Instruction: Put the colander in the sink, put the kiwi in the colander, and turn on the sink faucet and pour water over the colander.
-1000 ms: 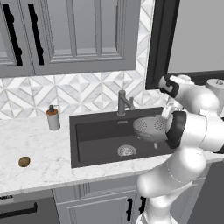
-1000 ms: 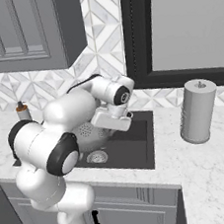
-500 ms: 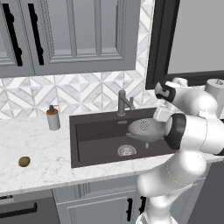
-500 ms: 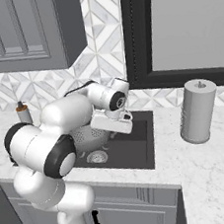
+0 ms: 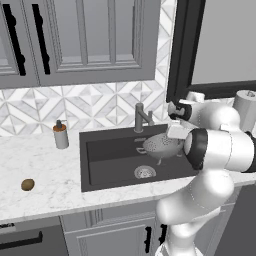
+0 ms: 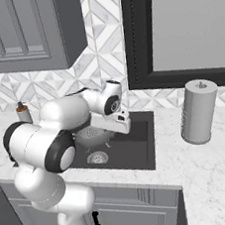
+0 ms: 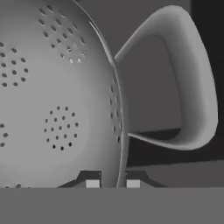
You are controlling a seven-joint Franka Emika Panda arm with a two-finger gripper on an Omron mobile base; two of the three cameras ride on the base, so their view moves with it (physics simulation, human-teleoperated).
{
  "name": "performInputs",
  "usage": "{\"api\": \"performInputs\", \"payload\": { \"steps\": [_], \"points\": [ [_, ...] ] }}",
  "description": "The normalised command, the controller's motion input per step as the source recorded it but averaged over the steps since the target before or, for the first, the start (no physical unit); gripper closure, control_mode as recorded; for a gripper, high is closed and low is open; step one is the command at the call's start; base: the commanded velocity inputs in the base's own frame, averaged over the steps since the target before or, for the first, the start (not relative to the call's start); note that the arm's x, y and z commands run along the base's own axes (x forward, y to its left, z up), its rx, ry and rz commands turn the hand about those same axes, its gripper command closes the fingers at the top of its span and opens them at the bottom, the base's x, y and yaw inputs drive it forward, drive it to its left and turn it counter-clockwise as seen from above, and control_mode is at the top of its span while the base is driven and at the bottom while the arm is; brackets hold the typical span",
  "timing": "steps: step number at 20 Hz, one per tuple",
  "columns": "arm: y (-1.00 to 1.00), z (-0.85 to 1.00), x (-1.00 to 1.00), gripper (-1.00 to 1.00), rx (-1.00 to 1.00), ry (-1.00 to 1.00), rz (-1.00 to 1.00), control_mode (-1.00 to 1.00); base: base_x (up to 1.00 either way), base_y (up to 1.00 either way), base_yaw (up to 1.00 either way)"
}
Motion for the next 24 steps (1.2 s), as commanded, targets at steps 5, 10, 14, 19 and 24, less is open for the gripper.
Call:
{"api": "performInputs", "payload": {
  "steps": [5, 10, 14, 19, 24],
  "points": [
    [0.03, -0.38, 0.24, 1.0, -0.14, -0.04, -0.17, -1.0, 0.0, 0.0, 0.0],
    [0.13, -0.3, 0.22, 1.0, -0.03, -0.15, -0.12, -1.0, 0.0, 0.0, 0.0],
    [0.04, -0.19, 0.11, 1.0, 0.02, -0.16, -0.04, -1.0, 0.0, 0.0, 0.0],
    [0.01, -0.21, 0.08, 1.0, 0.04, -0.04, 0.0, -1.0, 0.0, 0.0, 0.0],
    [0.0, -0.17, 0.15, 1.0, 0.04, 0.0, 0.0, -1.0, 0.0, 0.0, 0.0]
  ]
}}
